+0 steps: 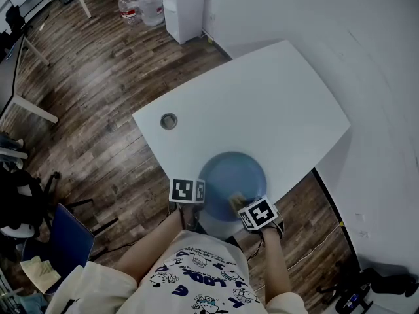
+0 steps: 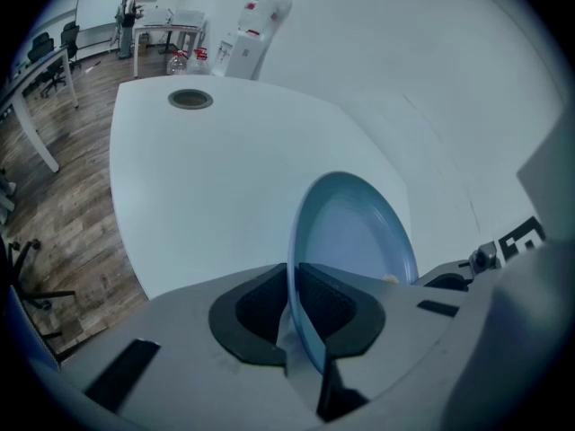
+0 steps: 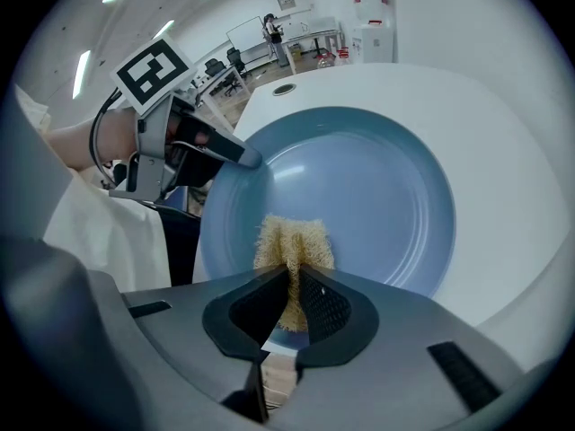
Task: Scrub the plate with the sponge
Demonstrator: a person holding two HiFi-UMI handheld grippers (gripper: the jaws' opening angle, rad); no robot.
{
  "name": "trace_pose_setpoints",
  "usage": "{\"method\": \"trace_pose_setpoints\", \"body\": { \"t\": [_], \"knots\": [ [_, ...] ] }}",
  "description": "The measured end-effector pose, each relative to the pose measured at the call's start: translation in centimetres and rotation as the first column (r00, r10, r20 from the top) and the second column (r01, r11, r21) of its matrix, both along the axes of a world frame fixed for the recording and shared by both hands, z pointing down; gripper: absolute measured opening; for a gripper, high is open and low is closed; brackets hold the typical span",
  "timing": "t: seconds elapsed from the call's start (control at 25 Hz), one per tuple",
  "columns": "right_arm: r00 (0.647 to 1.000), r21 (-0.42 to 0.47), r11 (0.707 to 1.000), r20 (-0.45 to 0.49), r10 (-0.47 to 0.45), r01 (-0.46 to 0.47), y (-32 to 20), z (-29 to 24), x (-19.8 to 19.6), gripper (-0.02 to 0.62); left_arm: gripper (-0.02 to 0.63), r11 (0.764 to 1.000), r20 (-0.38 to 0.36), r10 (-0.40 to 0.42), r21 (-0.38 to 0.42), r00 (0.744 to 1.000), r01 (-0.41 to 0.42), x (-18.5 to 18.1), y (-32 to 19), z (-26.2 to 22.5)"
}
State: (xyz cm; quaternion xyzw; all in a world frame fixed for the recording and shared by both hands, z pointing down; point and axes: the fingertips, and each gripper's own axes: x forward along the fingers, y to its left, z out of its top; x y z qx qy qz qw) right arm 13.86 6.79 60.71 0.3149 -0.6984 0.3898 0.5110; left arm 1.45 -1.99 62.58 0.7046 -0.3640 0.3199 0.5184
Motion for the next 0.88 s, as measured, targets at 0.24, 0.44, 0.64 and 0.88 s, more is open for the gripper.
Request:
{"method": "trace_pose_setpoints", "body": {
  "t": [0.24, 0.44, 0.64, 0.88],
  "knots": [
    [0.999, 0.016, 0.999, -0.033, 0.033, -0.032, -0.9, -0.1, 1.9, 0.049, 0.043, 1.000, 0.002, 0.005, 0.004, 1.000, -0.005, 0.1, 0.0, -0.1],
    [0.995, 0.039, 0.997, -0.070, 0.074, -0.071, -2.5, -0.1, 3.5, 0.049, 0.043, 1.000, 0.005, 0.008, 0.004, 1.000, -0.008, -0.1, 0.0, 0.0],
    [0.993, 0.042, 0.995, -0.074, 0.094, -0.091, -3.7, -0.1, 4.3, 0.049, 0.043, 1.000, 0.005, 0.007, 0.002, 1.000, -0.007, 0.0, 0.0, 0.0],
    [0.988, 0.054, 0.991, -0.079, 0.129, -0.125, -4.8, -0.2, 5.1, 0.049, 0.044, 1.000, 0.005, 0.009, 0.004, 1.000, -0.009, 0.1, 0.1, 0.0]
  ]
}}
